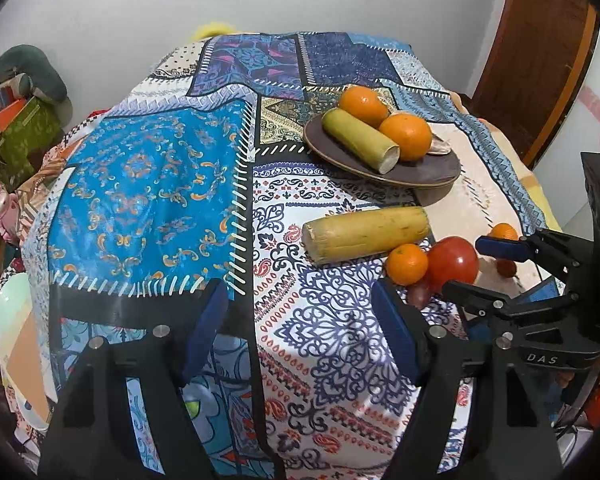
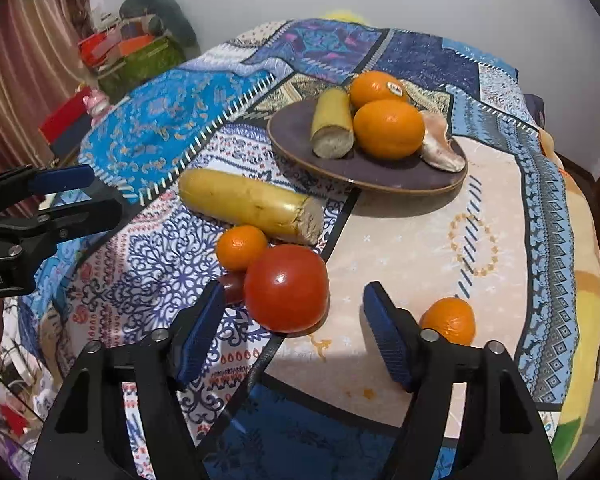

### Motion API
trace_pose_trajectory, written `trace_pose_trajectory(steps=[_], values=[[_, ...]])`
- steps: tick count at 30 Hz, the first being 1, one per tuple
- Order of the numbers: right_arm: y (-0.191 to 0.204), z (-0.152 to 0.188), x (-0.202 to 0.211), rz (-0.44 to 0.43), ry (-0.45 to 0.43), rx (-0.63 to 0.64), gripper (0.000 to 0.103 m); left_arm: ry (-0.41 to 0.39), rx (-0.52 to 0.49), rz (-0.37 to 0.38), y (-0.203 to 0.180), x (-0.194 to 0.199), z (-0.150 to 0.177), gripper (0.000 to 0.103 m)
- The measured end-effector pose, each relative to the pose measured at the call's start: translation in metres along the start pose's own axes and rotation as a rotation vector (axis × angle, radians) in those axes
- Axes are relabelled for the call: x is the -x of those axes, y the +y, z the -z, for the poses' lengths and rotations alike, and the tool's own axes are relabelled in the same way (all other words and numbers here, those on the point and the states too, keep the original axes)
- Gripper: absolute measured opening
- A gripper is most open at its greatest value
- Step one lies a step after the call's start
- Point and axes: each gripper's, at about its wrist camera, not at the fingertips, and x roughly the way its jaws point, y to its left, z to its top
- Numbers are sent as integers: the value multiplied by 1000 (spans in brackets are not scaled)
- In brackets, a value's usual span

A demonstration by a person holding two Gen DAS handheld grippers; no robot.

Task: Organize fruits
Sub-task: 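Grasp the red tomato with the right tool while the left tool grasps the long yellow cucumber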

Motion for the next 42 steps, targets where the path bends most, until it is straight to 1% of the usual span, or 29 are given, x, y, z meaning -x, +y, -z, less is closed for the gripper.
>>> trace_pose_trajectory(steps=[2,4,5,6,7,8,11,13,18,21,24,26,28,29,31,34,35,38,40,42], values=[[-2,0,-4,-11,9,-12,58,9,-4,12,2,-6,-1,74],[-6,0,-6,-23,16,-21,58,18,-20,22,1,-14,-5,74],[-6,0,-6,-30,15,-24,55,20,-27,24,1,-17,-7,74],[-7,0,-6,-45,13,-26,53,22,-35,32,0,-22,-11,75],[-7,0,-5,-65,11,-24,45,24,-41,39,-1,-25,-14,75],[-5,0,-4,-69,8,-25,43,25,-49,47,-2,-29,-19,75],[-3,1,-2,-39,-3,-15,43,24,-73,72,-5,-39,-31,77],[-6,2,1,-39,-9,-28,42,22,-97,93,-9,-46,-40,83],[-20,2,13,-36,-34,-76,42,44,-114,139,-15,-68,-53,83],[-30,4,21,-31,-49,-108,42,58,-104,201,-15,-77,-54,83],[-36,6,25,-28,-57,-130,42,69,-98,244,-15,-77,-49,76],[-38,6,27,-24,-60,-136,42,62,-108,239,-15,-74,-44,71],[-39,6,28,-24,-63,-140,42,62,-125,234,-17,-70,-38,59],[-39,6,29,-24,-65,-143,42,67,-135,230,-19,-66,-34,56],[-39,6,30,-27,-68,-145,42,60,-155,210,-21,-59,-26,45],[-37,5,33,-33,-78,-140,42,49,-178,181,-27,-48,-15,35],[-36,6,35,-33,-82,-138,42,48,-180,177,-29,-44,-11,34],[-35,7,40,-40,-93,-138,42,38,-187,169,-35,-36,-1,26],[-35,8,42,-43,-97,-141,42,26,-199,150,-40,-29,6,16],[-37,9,43,-42,-97,-144,42,29,-192,130,-41,-24,12,12]])
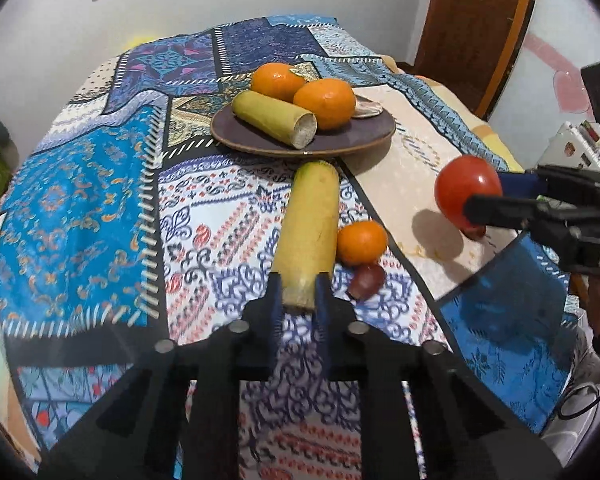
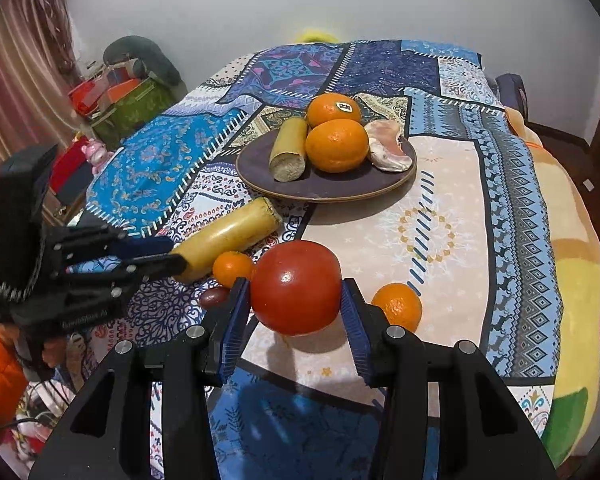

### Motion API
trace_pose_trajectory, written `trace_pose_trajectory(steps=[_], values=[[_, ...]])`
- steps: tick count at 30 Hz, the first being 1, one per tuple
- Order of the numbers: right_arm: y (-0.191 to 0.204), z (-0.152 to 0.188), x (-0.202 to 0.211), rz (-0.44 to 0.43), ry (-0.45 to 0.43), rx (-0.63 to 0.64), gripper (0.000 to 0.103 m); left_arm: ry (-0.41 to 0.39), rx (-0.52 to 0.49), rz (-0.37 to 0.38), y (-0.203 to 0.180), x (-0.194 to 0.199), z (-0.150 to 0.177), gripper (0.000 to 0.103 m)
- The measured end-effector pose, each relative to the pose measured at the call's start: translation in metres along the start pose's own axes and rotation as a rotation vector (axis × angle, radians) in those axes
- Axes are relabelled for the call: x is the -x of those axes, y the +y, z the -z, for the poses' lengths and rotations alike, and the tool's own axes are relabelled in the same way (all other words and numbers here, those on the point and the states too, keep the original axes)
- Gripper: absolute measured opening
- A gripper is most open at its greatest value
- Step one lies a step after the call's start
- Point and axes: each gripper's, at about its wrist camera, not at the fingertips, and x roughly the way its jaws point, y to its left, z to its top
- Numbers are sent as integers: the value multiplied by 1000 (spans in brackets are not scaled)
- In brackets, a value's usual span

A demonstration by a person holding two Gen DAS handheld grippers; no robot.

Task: Organize fruits
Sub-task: 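Grasp the red tomato with the right tool while the left tool grasps the long yellow cucumber, then carry the tomato toward the plate with the right tool while the left tool carries the cucumber there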

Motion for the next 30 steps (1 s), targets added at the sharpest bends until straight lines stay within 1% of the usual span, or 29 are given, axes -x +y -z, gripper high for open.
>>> trace_pose_trajectory(steps=[1,2,3,4,6,8,9,10,12,13,16,18,19,20,23,25,30], values=[[0,0,1,0,0,-2,42,10,13,7,1,1,2,6],[-1,0,1,-1,0,-4,42,35,29,22,3,1,5,3],[-1,1,2,-2,-1,-4,42,56,43,11,5,0,6,3],[-2,1,3,-3,-2,-5,42,56,51,-5,6,3,7,3],[-3,1,7,-8,-11,-7,42,29,74,-16,12,12,3,4],[-5,2,9,-12,-16,-10,42,8,95,-13,18,18,-4,11],[-6,2,10,-13,-19,-10,42,0,107,-8,20,20,-8,21],[-7,1,10,-14,-21,-11,42,-1,116,2,21,19,-13,34],[-9,1,11,-15,-25,-16,42,2,104,2,16,12,-19,46],[-11,1,11,-18,-27,-21,42,11,91,-2,12,7,-22,48],[-15,2,10,-20,-27,-34,43,54,52,-4,0,-13,-24,48],[-17,3,9,-19,-22,-40,43,78,45,-31,-5,-26,-24,48],[-18,3,10,-18,-21,-43,43,94,51,-51,-6,-33,-23,46],[-19,3,10,-18,-19,-45,43,93,60,-44,-5,-35,-23,44],[-22,3,12,-15,-22,-48,43,74,87,-29,-2,-33,-20,43],[-23,3,13,-11,-24,-51,43,68,101,-41,1,-30,-15,43],[-24,3,14,-10,-26,-51,43,79,180,-57,16,-7,14,43]])
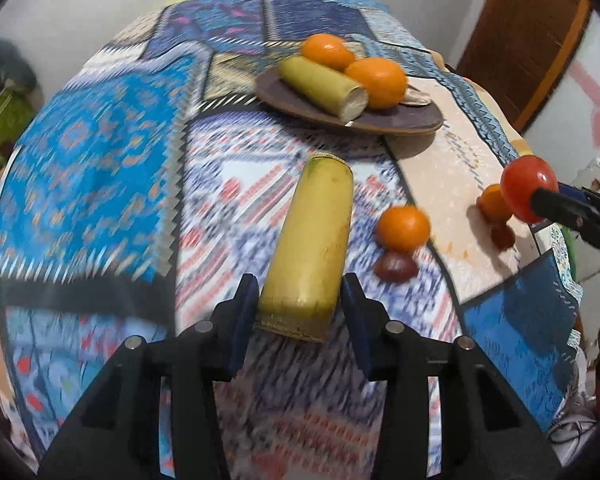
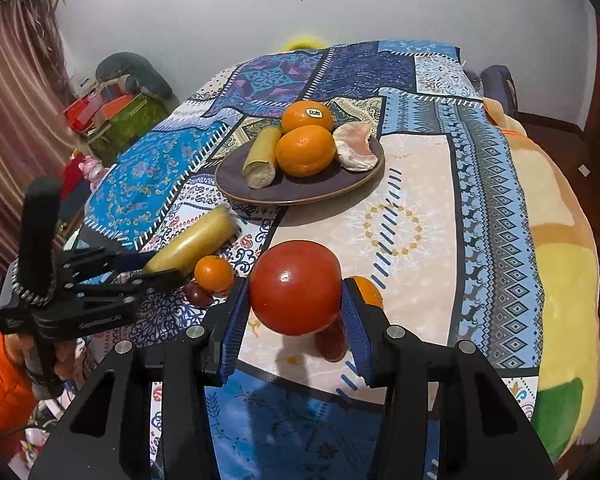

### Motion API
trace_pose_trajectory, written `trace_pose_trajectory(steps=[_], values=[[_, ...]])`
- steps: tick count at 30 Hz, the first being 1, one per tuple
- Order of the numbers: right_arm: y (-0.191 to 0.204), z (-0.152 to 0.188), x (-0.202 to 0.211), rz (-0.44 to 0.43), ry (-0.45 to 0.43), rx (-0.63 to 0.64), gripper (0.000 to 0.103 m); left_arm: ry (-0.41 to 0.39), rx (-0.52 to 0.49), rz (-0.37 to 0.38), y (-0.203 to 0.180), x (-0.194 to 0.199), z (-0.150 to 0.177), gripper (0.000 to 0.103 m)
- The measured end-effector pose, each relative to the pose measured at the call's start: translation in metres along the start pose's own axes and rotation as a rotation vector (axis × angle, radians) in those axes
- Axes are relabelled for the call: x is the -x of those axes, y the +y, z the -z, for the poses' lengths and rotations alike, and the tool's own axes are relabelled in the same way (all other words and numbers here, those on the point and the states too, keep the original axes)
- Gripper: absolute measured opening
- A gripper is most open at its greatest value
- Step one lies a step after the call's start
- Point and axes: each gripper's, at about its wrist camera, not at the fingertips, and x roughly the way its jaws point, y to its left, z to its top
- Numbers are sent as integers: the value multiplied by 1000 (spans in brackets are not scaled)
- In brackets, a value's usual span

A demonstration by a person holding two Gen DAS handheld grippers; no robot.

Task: Organize fruits
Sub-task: 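Carry the tomato toward the plate with the right tool while the left tool carries the cucumber there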

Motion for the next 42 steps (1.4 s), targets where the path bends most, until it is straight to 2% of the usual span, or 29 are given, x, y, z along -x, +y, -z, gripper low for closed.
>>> trace_pose_trajectory(steps=[4,7,13,20,26,31,42], values=[[2,0,-1,-7,2,8,43,24,-14,-9,7,11,13,43],[5,0,-5,-12,8,18,42,47,-30,-12,6,8,9,43],[8,-1,-9,-17,15,38,43,86,-63,3,-4,-19,-19,43],[-2,-7,-14,5,18,45,43,72,-39,22,-8,-40,-46,42],[-6,-16,-19,20,13,60,43,29,-10,9,0,-30,-50,39],[-6,-27,-21,30,-5,83,42,-59,5,10,8,1,-60,38],[-8,-59,-29,46,-58,110,42,-215,8,-4,9,42,-106,38]])
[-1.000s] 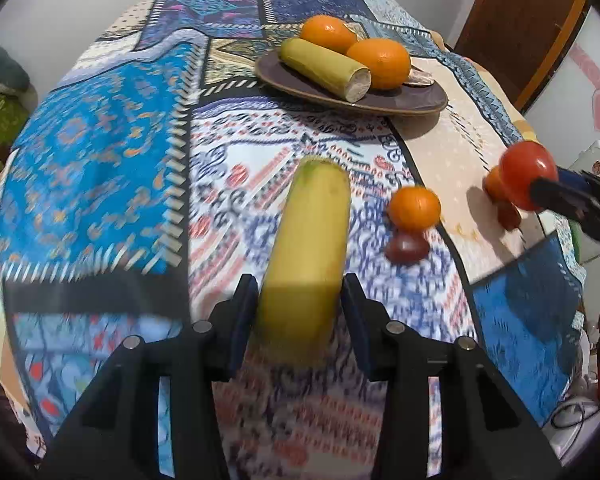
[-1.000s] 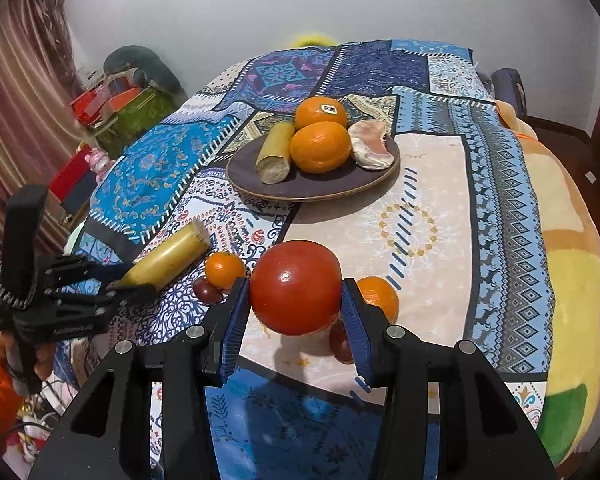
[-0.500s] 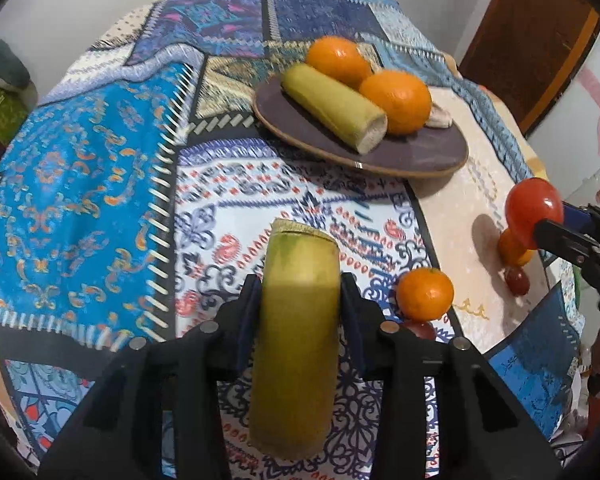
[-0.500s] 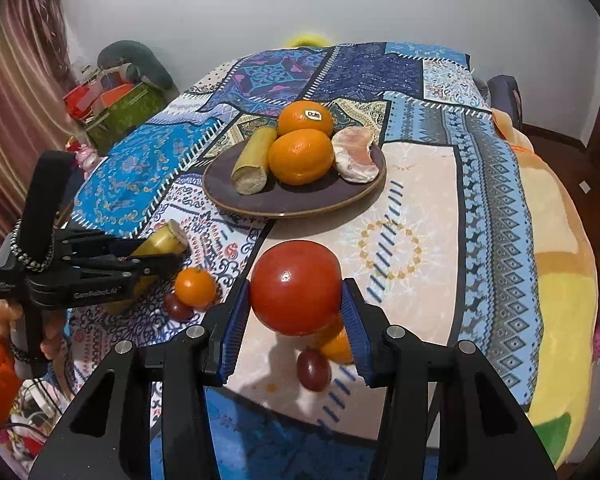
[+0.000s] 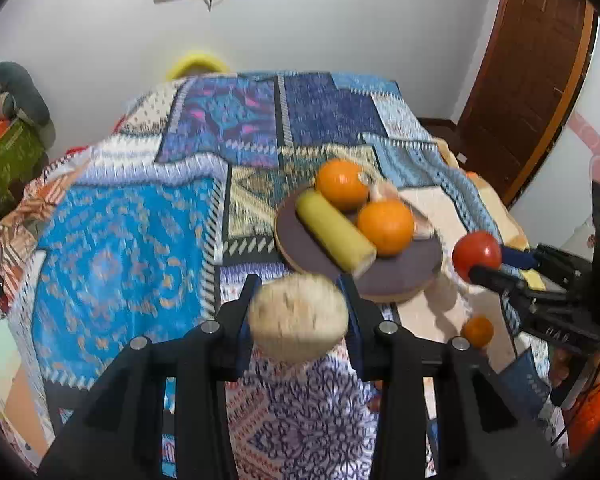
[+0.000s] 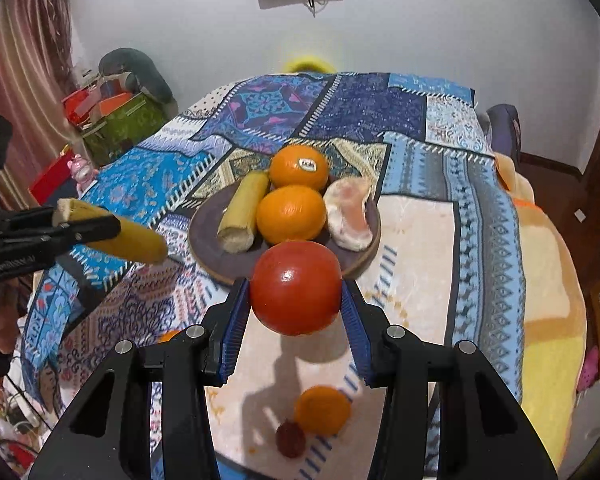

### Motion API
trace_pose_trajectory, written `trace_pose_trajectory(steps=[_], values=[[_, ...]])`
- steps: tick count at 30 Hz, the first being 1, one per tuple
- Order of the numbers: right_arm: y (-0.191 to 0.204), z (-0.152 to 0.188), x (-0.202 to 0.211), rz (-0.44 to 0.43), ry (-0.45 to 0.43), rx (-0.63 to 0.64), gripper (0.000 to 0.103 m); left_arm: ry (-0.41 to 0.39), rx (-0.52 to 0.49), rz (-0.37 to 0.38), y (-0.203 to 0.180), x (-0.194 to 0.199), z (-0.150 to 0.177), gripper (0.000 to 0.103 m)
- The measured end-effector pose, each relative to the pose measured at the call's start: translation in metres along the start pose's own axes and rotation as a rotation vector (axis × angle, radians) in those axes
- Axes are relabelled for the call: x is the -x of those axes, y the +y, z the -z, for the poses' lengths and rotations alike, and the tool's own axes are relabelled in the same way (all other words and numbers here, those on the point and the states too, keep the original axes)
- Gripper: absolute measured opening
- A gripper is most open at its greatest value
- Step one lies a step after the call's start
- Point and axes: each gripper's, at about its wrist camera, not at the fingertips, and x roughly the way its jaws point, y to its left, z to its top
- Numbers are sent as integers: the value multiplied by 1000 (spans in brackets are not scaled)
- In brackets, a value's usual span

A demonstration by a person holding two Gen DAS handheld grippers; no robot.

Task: Organize fruits
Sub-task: 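Carry the tomato toward the plate with the right tool while the left tool carries the cucumber there, then lower the tomato onto the plate with the right tool while the left tool lowers the cucumber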

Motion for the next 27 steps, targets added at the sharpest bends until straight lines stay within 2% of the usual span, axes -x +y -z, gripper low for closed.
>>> trace_pose_trajectory(steps=[7,12,17,27], values=[[-5,-9,-13,5,-2,12,42,-17,-31,-15,-9,-13,-28,38],[-10,-14,-24,6,3,13,43,17,-44,-18,-18,-42,-40,38],[-14,-15,-37,6,23,17,42,18,-47,-68,-27,-70,-53,38],[-17,-14,-50,-5,43,17,44,44,-109,-87,-48,-107,-60,38]])
